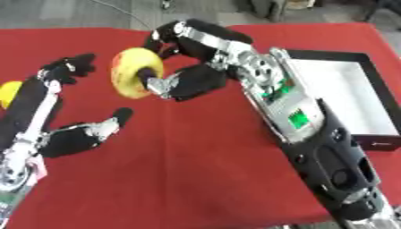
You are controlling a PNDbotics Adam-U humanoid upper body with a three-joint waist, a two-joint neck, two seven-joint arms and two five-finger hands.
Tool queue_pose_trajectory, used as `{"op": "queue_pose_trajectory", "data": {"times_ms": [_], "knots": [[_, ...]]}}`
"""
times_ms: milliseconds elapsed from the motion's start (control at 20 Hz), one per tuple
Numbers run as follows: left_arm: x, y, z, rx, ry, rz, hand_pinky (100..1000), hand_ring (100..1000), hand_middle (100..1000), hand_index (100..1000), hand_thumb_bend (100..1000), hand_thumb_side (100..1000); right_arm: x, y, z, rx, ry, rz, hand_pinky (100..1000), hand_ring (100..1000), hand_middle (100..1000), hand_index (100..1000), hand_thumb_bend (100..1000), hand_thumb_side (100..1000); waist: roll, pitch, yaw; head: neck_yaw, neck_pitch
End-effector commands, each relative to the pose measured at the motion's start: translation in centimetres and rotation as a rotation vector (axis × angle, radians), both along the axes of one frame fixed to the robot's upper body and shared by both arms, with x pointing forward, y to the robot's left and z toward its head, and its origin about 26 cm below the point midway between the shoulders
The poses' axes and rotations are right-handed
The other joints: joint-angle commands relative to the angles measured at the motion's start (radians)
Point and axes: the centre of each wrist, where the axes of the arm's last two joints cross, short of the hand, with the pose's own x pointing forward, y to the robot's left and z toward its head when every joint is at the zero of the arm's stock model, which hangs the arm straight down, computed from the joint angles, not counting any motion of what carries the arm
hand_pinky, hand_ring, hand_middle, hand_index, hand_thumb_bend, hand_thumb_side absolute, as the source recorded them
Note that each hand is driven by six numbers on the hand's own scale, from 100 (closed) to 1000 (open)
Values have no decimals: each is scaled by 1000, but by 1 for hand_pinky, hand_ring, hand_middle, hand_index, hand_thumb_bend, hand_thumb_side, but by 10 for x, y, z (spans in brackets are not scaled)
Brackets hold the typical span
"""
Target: Pick up the objects with one hand, pass them to the other hand, and then place them into the box on the other side of the table.
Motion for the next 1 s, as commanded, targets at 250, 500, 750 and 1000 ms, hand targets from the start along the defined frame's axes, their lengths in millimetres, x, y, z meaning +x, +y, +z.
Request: {"op": "queue_pose_trajectory", "data": {"times_ms": [250, 500, 750, 1000], "knots": [[-2, 36, 9, -120, -55, 172, 706, 709, 669, 846, 348, 618, 8, -75, 9, 131, -46, -338, 898, 989, 578, 616, 100, 239, 5, -16, -5, -31, -20], [-4, 53, 13, -182, -97, 249, 701, 724, 691, 844, 318, 604, 22, -135, 0, 149, -76, -675, 887, 985, 586, 628, 100, 231, 5, -14, -7, -62, -32], [-5, 66, 16, -225, -133, 312, 701, 721, 691, 844, 310, 602, 31, -187, -16, 132, -79, -969, 880, 988, 592, 639, 100, 222, 6, -12, -8, -78, -45], [-6, 72, 19, -243, -162, 349, 702, 719, 688, 840, 304, 591, 31, -220, -35, 100, -47, -1122, 871, 992, 600, 649, 100, 213, 5, -9, -9, -100, -53]]}}
